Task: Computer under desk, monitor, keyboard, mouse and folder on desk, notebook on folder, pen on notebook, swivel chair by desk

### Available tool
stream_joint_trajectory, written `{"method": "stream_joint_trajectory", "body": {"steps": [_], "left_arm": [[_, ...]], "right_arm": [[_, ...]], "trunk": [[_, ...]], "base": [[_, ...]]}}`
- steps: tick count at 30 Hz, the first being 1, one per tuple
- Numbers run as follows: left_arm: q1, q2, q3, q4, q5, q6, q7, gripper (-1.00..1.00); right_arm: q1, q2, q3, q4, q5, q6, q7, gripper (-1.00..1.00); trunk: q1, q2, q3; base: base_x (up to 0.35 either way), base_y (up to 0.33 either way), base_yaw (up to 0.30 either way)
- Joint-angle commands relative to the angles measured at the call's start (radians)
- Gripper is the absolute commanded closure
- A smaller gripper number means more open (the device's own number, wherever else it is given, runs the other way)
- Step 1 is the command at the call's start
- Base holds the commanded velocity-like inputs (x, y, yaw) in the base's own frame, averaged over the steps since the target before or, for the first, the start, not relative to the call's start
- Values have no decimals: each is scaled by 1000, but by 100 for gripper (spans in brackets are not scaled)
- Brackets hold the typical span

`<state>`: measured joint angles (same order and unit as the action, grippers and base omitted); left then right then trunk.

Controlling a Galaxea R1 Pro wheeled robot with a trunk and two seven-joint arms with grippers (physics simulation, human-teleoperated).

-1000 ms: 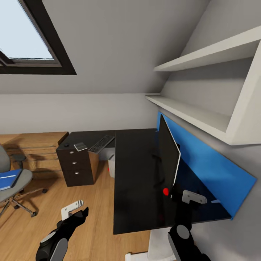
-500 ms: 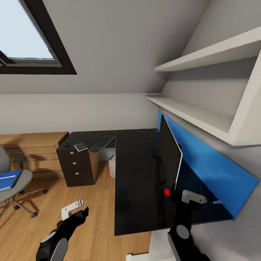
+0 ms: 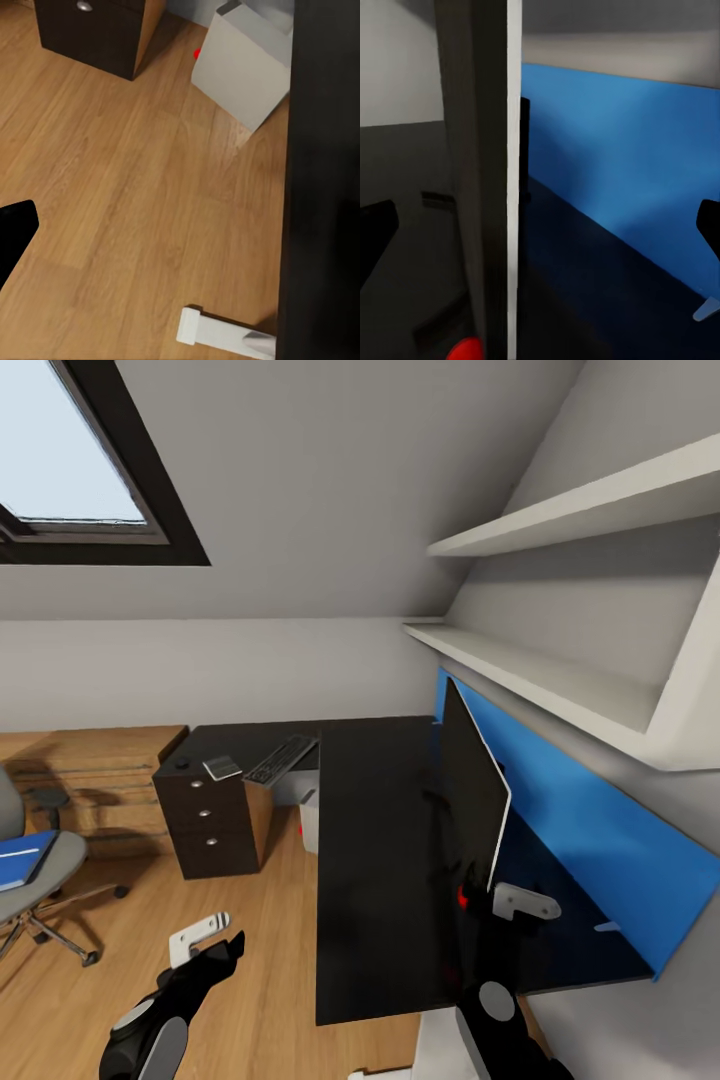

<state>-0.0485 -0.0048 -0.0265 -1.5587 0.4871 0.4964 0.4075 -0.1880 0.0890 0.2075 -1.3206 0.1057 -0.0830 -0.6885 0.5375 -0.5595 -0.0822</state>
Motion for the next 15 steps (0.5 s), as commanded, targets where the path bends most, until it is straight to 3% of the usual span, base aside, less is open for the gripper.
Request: {"method": "stream_joint_trajectory", "body": {"steps": [1,15], "left_arm": [[-1,0,-1,-1,11,2,10,-100],[-1,-1,-1,-1,10,2,10,-100]], "right_arm": [[-1,0,1,1,4,0,-5,-100],[-1,0,1,5,6,0,-6,-100]], "trunk": [[1,-2,-2],[1,-2,-2]], "base": [[147,15,0],[177,3,0]]}}
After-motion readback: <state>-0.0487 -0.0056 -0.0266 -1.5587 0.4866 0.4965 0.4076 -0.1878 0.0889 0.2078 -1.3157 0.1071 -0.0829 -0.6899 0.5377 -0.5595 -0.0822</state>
